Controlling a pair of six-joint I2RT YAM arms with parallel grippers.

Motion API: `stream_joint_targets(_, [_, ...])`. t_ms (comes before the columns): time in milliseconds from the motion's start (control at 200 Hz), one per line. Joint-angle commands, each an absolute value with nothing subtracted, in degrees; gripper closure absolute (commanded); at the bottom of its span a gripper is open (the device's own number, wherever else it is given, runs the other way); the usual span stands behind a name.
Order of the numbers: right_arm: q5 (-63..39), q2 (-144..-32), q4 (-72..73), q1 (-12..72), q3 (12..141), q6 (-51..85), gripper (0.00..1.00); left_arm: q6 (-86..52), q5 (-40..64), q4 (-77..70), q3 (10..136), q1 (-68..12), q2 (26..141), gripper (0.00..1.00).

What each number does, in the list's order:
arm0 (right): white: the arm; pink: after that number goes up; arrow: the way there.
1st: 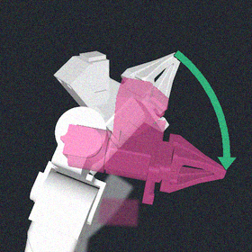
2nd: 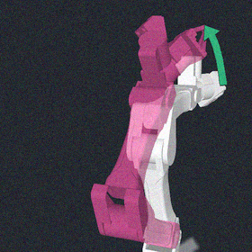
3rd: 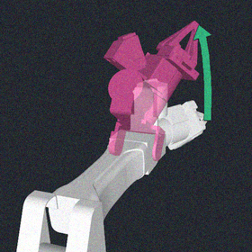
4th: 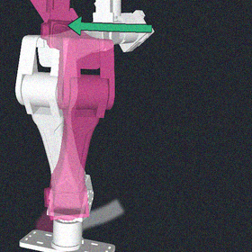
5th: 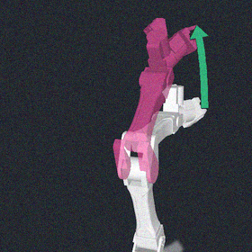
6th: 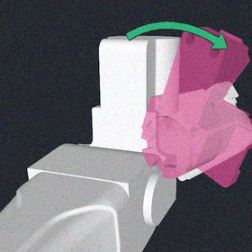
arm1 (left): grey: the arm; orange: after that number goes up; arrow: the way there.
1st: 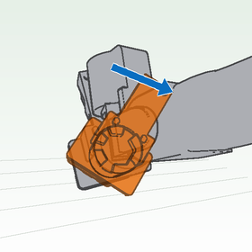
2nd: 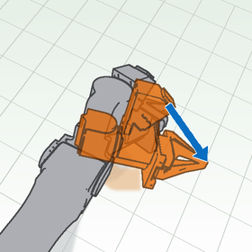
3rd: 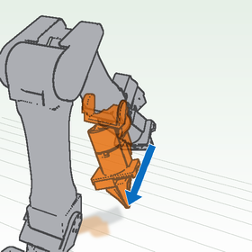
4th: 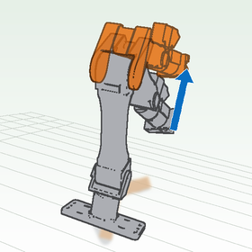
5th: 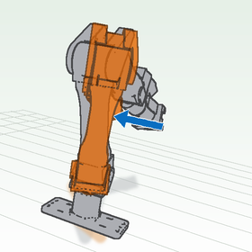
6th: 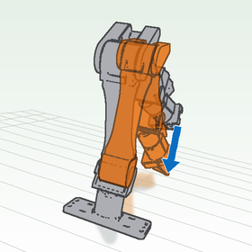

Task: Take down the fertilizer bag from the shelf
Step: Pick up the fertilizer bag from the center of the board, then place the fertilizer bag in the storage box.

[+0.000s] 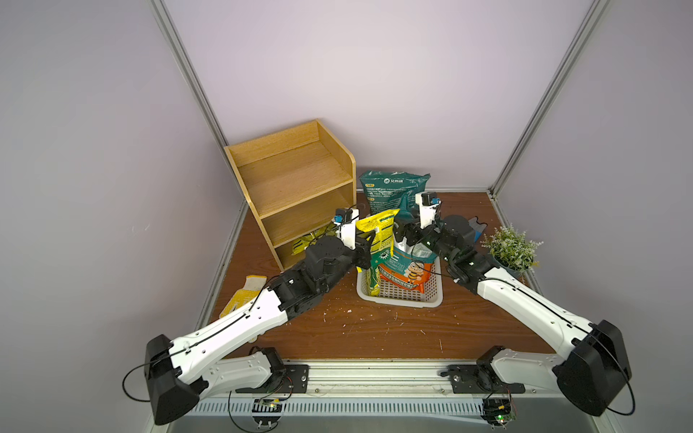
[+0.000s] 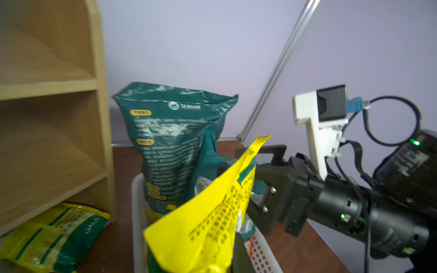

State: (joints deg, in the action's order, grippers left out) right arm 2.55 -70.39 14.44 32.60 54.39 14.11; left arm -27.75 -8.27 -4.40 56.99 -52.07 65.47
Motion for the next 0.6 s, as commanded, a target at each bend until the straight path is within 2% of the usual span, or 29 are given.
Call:
stream_joint_targets(0, [15.1, -67.2, 11.2, 31.9, 55.7, 13.0, 0.05, -26.3, 9.2, -15.9, 56.0, -52.6, 69.2, 0.99])
stream_joint_targets(75, [20.3, -66.1, 8.2, 30.0, 56.2, 13.2, 0.04, -24.5, 12.6, -18.7, 55.2, -52.6, 71.7, 0.99])
stream_joint_targets(325, [24.0, -61.7, 8.8, 28.0, 52.9, 13.9, 0.04, -17.9, 18.1, -20.3, 54.7, -52.6, 80.0, 1.00])
stream_joint_targets(596, [24.1, -60.6, 10.1, 27.7, 53.0, 13.5, 0.03, -19.8, 14.2, -23.4, 43.7, -52.6, 83.5, 1.00])
